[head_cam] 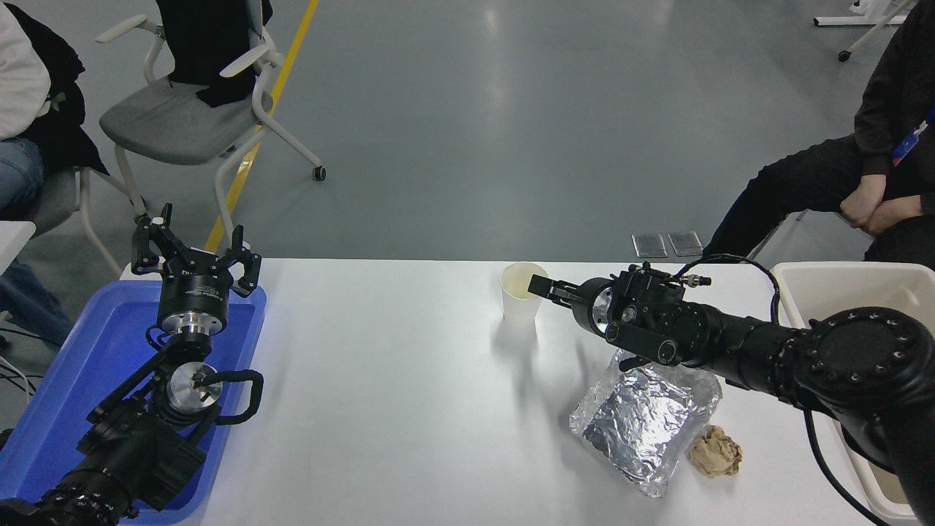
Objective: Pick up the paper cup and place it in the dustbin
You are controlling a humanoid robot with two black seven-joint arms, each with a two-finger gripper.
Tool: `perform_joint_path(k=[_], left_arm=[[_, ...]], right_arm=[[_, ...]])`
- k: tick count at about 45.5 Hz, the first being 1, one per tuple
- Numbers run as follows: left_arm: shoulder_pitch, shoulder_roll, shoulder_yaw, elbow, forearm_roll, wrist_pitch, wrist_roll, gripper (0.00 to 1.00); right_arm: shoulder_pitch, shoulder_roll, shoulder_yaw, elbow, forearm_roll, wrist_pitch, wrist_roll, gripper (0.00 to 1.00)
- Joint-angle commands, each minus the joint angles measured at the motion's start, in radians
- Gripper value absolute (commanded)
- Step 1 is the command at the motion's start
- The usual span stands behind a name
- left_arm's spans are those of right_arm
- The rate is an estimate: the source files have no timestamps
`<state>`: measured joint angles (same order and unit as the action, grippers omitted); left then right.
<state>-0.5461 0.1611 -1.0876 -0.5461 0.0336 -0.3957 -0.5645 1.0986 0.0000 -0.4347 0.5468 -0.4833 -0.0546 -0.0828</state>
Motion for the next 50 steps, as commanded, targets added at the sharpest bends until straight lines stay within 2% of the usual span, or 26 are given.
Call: perform_joint_path(k=[1,9,16,32,44,50], left_arm=[[0.0,0.0,0.0,0.0,0.0,0.0,0.0,0.99],[0.0,0.0,0.0,0.0,0.0,0.0,0.0,0.99],[0.0,0.0,0.0,0.0,0.0,0.0,0.0,0.99],[0.0,0.0,0.0,0.0,0.0,0.0,0.0,0.99],[0.0,0.003,0.0,0.0,0.0,0.0,0.0,0.99],[0.002,0.003,0.0,0.0,0.0,0.0,0.0,0.99]], right_arm=[[-0.003,0.0,0.002,0.007,-0.008,0.007,0.0,0.5],[-0.003,0.0,0.002,0.01,-0.009,0.009,0.005,0.31],[-0.003,0.0,0.002,0.015,-0.018,0.019,0.009,0.0],[0.009,0.0,0.002,0.019,-0.026,0.041,0.014,0.0],[0.154,0.0,-0.033,0.142,-0.009,0.082,0.012,0.0],[0.322,-0.109,-0.156,0.284,0.015,0.128,0.012,0.0]])
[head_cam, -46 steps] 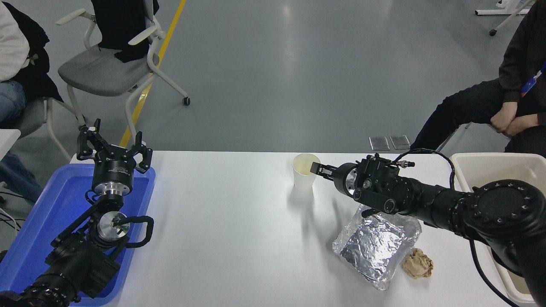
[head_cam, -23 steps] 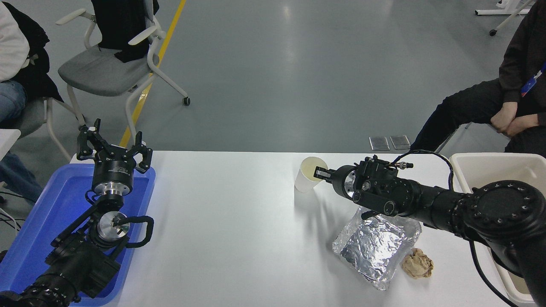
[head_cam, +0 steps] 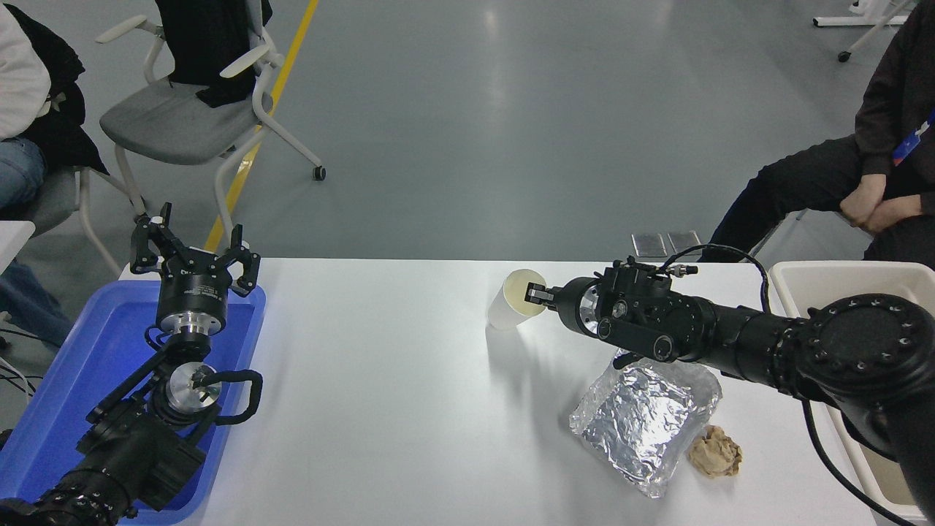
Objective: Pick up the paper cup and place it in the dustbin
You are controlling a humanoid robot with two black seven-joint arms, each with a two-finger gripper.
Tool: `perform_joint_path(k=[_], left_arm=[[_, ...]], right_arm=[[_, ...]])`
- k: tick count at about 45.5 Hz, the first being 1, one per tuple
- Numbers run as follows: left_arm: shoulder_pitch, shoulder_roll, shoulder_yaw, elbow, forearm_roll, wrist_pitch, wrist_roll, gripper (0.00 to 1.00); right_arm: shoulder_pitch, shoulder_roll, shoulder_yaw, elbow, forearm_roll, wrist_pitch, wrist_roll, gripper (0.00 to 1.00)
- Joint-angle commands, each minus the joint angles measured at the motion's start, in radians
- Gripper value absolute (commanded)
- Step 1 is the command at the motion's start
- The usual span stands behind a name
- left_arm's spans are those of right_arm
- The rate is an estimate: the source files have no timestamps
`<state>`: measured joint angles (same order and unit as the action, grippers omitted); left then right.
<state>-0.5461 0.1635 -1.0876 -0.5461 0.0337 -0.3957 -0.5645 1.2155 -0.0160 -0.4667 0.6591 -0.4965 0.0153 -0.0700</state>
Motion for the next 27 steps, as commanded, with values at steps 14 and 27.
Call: perform_joint_path(k=[14,27], left_arm=[[0.003,0.002,-0.002,0.0,0.0,0.0,0.002,0.99],[0.006,0.004,-0.003,0.0,0.0,0.0,0.002,0.99]], right_arm=[[0.634,-0.306,-0.378,0.511,0.075,0.205,-0.001,0.0],[0.992,-0.343,-0.463,0.614,0.075,0.458,-0.013,0.0]])
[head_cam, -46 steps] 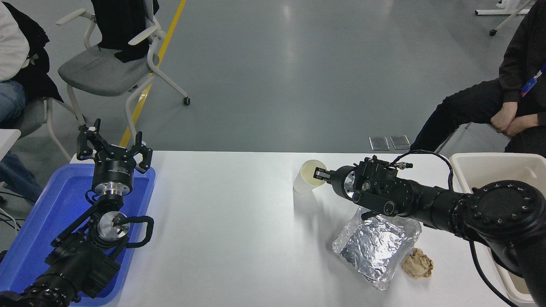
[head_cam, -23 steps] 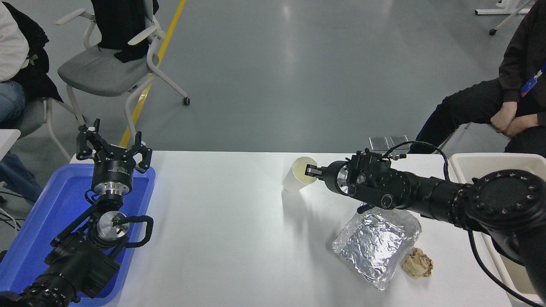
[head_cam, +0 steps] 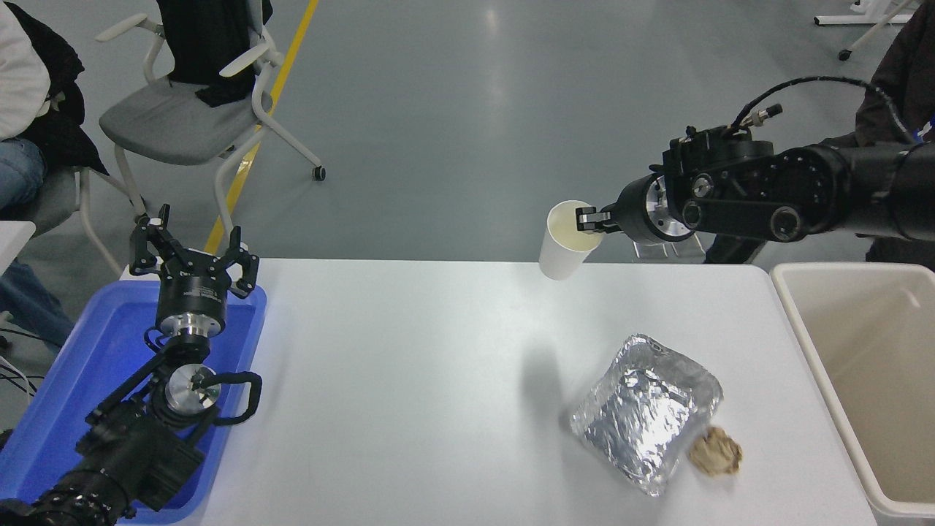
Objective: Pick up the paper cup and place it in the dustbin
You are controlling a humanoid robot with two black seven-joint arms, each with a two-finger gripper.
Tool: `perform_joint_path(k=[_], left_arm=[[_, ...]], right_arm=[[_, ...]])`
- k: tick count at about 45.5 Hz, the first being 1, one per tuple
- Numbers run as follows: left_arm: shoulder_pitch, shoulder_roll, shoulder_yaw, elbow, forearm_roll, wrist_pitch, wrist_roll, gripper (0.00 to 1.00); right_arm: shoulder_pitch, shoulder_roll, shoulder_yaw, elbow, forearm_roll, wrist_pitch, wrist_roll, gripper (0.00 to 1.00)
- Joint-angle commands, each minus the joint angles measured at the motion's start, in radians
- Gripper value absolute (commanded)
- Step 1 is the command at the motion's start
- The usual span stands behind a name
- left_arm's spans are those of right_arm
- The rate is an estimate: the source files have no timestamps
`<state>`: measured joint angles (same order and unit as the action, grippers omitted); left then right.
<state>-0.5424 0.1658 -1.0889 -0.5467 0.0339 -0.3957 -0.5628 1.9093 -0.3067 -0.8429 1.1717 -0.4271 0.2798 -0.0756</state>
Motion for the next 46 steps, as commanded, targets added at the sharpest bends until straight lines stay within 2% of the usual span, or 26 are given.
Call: perform_joint_path(k=[1,10,25,38,46], left_arm=[[0.002,0.001,-0.002,-0.001,0.0,0.0,0.0,0.99],[0.002,0.001,-0.002,-0.001,0.0,0.0,0.0,0.99],[0.001,0.001,-0.002,-0.001,0.0,0.0,0.0,0.99],[-0.001,-0.002,0.001,-0.001,0.0,0.0,0.0,0.99],[-0.001,-0.002,0.001,-0.001,0.0,0.0,0.0,0.99]], right_arm=[[0.318,-0.052,-0.09,0.102,0.005,0.208,-0.007,0.0],[0.438,-0.051,-0.13,0.103,0.005,0.291,-0.009,0.0],[0.459,-0.06,-0.165,0.102,0.002,0.302,-0.01,0.0],[0.459,-0.219,-0.326,0.097,-0.024,0.302,-0.009,0.0],[0.43,-0.394,-0.375,0.074,-0.182,0.295,-0.007,0.0]])
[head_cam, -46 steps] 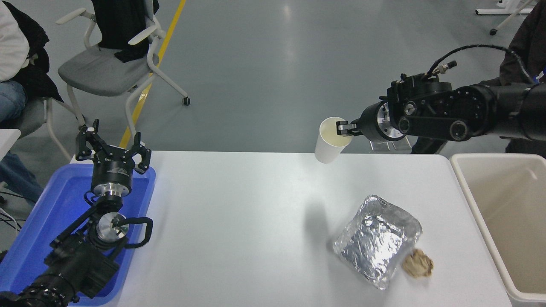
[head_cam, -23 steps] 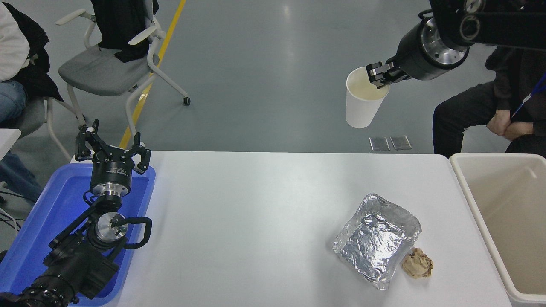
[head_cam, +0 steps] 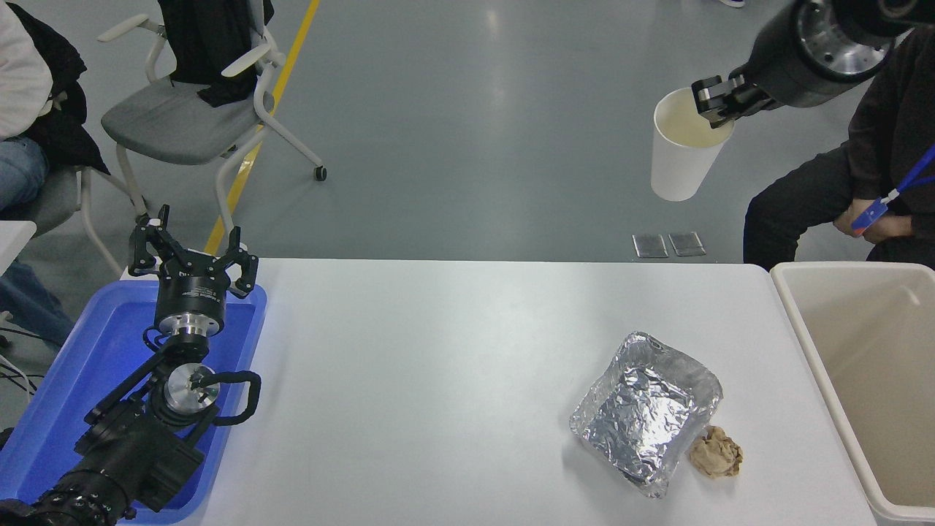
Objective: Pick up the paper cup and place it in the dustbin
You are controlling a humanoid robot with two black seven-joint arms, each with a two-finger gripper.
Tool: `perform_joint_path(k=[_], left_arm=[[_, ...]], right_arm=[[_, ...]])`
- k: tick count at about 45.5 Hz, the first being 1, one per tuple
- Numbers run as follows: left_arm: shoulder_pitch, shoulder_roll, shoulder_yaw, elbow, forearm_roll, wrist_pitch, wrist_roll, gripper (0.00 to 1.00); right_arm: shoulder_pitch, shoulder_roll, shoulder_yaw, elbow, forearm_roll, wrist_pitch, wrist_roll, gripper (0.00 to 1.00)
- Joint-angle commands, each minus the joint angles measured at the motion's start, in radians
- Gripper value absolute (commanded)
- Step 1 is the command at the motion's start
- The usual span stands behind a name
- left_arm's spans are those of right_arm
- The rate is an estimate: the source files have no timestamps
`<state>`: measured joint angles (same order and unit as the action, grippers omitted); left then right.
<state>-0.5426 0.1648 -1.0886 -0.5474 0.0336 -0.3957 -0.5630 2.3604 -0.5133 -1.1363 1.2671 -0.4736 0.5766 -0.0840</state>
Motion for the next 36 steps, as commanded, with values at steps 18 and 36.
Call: perform_joint_path(k=[18,36], left_arm=[[-0.002,-0.004,0.001,0.001,0.0,0.0,0.0,0.99],[-0.002,-0.004,0.001,0.0,0.0,0.0,0.0,0.99]], right_arm=[[-0.469,-0.577,0.045,-0.284,-0.295,-0.187,0.013,0.0],[-1.298,-0.51,0.734,-0.607,-0.263,-0.379,0.015,0.0]])
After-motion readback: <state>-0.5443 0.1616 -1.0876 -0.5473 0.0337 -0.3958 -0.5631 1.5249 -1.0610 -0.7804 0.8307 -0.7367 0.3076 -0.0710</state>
